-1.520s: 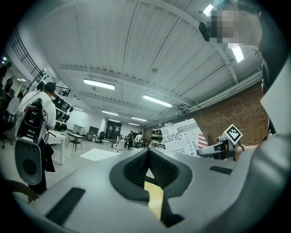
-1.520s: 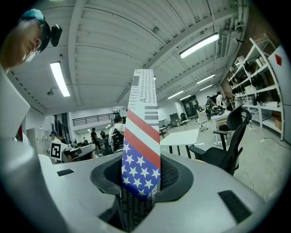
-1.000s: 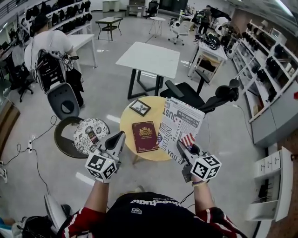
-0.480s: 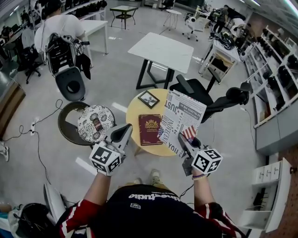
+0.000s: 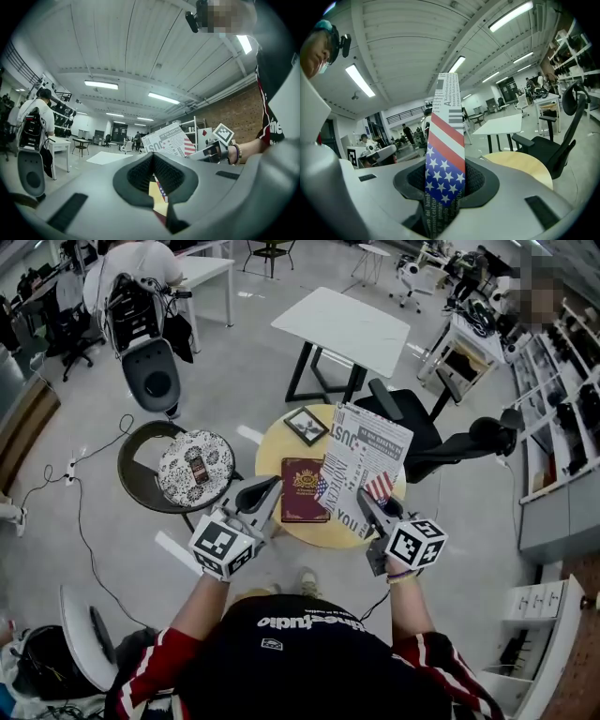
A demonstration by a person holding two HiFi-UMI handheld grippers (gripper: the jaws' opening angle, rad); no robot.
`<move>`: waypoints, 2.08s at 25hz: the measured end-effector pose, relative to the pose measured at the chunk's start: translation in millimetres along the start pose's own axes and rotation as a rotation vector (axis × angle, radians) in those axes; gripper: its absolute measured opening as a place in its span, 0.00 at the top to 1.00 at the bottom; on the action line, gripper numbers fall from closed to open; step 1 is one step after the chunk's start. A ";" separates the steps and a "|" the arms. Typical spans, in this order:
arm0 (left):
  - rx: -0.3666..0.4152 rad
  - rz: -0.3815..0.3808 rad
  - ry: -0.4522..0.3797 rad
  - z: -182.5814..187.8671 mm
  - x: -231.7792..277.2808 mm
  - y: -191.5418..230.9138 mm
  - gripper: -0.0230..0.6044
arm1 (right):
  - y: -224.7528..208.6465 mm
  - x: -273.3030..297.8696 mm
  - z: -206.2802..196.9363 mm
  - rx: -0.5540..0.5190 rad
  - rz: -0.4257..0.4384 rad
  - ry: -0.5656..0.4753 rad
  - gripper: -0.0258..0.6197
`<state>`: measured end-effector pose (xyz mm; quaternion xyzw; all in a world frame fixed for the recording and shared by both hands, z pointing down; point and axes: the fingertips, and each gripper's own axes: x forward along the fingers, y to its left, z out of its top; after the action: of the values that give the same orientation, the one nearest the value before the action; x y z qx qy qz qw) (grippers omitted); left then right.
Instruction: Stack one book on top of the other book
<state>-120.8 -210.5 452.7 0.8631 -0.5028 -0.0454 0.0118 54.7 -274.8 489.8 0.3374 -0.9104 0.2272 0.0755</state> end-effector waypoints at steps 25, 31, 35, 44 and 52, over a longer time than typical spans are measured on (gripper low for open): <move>0.025 0.247 0.030 5.3 -27.7 39.7 0.94 | -22.3 87.7 -77.4 0.213 0.229 0.255 0.70; 0.063 0.285 0.051 2.9 -29.8 36.2 0.94 | -38.2 109.4 -119.9 0.315 0.239 0.362 0.70; 0.065 0.308 0.062 1.8 -28.9 32.3 0.94 | -49.8 122.3 -145.2 0.372 0.243 0.421 0.70; 0.069 0.358 0.073 0.6 -35.4 38.7 0.94 | -62.7 147.0 -187.3 0.497 0.230 0.540 0.70; 0.066 0.387 0.073 0.3 -32.4 47.0 0.94 | -62.1 167.3 -201.4 0.581 0.253 0.596 0.70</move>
<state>-177.5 -205.5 457.7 0.7514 -0.6597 0.0057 0.0103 -35.5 -319.8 739.3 0.1500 -0.7812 0.5691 0.2083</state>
